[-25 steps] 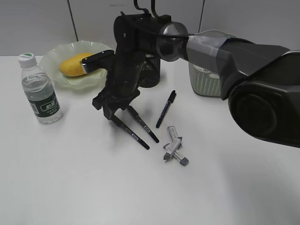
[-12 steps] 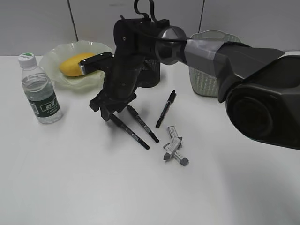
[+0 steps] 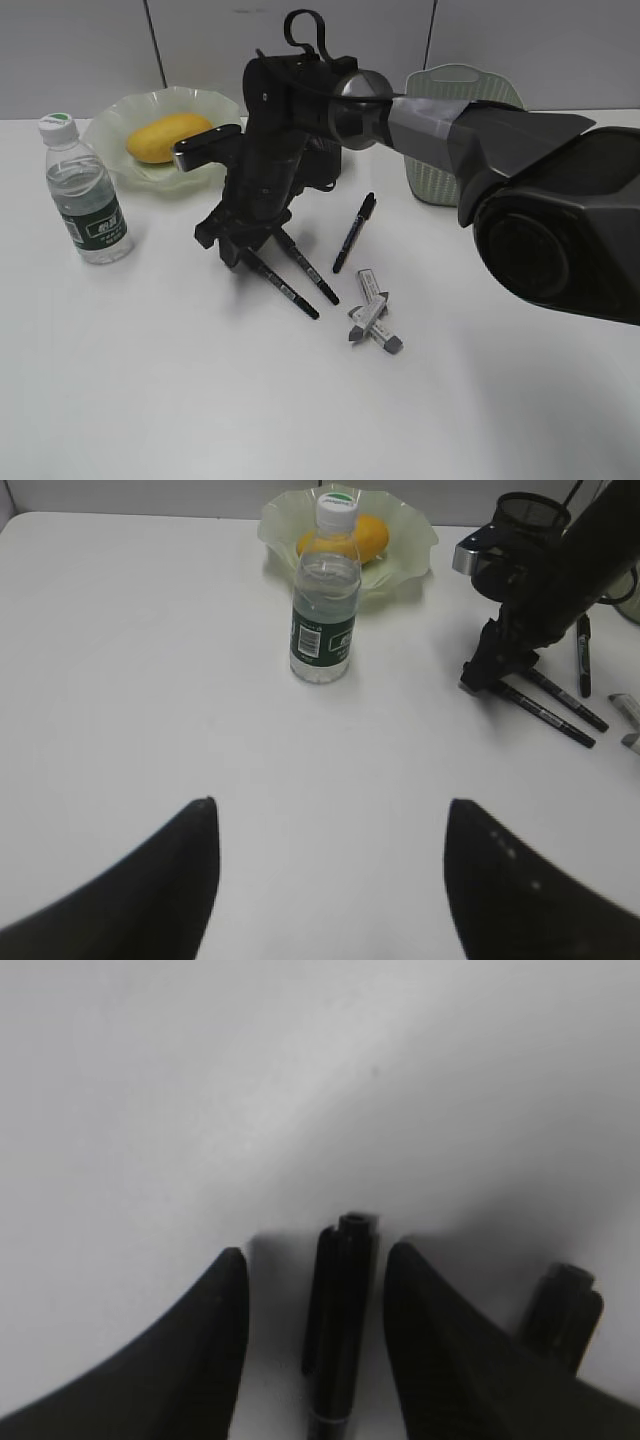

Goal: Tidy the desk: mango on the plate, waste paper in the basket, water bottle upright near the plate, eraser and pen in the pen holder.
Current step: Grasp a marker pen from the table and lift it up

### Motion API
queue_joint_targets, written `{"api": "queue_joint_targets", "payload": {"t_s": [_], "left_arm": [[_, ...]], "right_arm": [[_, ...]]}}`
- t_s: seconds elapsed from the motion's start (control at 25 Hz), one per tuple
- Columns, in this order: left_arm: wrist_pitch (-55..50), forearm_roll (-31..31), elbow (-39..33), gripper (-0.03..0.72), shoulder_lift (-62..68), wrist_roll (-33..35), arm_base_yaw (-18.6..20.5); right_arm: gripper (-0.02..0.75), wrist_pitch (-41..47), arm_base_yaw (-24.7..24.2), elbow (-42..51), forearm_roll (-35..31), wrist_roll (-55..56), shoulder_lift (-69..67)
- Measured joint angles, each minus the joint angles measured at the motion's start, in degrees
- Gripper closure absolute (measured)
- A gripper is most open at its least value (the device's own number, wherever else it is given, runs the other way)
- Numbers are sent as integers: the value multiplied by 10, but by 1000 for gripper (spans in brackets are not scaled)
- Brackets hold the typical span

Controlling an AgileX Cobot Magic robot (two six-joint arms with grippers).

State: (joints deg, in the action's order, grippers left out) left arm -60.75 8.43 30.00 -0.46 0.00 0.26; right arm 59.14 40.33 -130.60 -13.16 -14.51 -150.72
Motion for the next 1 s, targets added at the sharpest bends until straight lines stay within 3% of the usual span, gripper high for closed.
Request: {"api": "queue_joint_targets", "payload": {"t_s": [0.32, 1.0], "left_arm": [[0, -1, 0, 157, 0, 0, 0], [0, -1, 0, 165, 0, 0, 0]], "right_arm": [[426, -3, 0, 0, 11, 6, 0], [442, 1, 0, -1, 22, 13, -3]]}}
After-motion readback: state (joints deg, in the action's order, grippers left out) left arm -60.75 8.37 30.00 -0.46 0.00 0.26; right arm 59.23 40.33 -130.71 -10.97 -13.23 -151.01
